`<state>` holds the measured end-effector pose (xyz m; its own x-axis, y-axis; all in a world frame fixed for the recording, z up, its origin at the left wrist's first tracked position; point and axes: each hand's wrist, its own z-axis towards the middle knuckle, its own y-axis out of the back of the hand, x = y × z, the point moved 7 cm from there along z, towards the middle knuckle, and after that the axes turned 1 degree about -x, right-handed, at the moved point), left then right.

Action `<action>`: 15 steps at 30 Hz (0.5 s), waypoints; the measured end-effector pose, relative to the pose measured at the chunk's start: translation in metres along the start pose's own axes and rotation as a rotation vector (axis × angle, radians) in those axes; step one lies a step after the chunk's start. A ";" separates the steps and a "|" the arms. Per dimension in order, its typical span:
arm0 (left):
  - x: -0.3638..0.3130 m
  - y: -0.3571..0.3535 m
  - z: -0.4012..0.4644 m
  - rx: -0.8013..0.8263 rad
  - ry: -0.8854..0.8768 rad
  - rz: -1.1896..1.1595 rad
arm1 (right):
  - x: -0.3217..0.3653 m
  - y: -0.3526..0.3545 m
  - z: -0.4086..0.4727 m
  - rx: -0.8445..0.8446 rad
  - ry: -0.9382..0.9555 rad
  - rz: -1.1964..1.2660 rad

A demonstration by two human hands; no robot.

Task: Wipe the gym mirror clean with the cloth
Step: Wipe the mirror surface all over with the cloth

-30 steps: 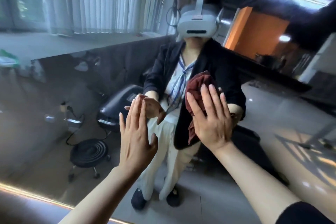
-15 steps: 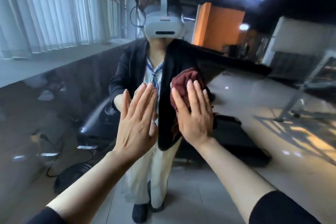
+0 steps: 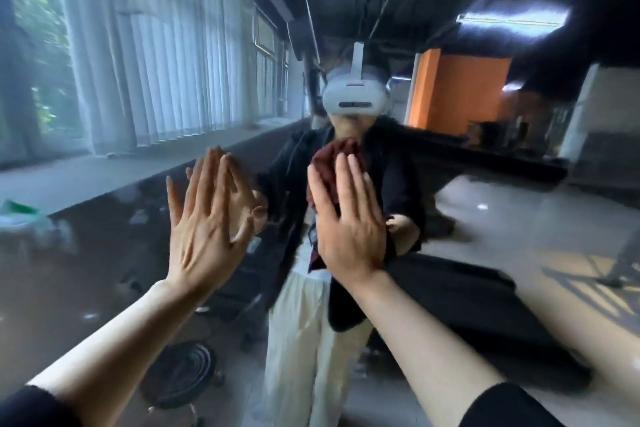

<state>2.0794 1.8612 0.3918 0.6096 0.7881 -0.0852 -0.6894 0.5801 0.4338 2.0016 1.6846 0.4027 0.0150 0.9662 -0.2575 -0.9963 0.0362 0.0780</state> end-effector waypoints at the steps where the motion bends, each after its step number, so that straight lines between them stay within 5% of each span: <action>1: 0.008 0.004 0.007 0.003 0.024 0.013 | 0.015 -0.005 -0.009 0.079 0.158 0.014; 4: 0.033 0.024 0.037 -0.011 0.098 0.090 | -0.001 0.002 -0.005 0.148 0.342 0.021; 8: 0.055 0.044 0.085 0.007 0.150 0.097 | -0.087 0.035 0.076 -0.114 -0.246 0.011; 10: 0.059 0.044 0.097 0.035 0.191 0.046 | -0.086 0.034 0.111 -0.178 -0.348 0.000; 15: 0.060 0.041 0.097 0.021 0.175 0.171 | 0.004 -0.011 0.099 0.000 0.169 0.005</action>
<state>2.1260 1.9122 0.4917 0.4067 0.8990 -0.1623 -0.7673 0.4326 0.4734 2.0211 1.7132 0.4965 -0.0043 0.9094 -0.4159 -0.9963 0.0316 0.0795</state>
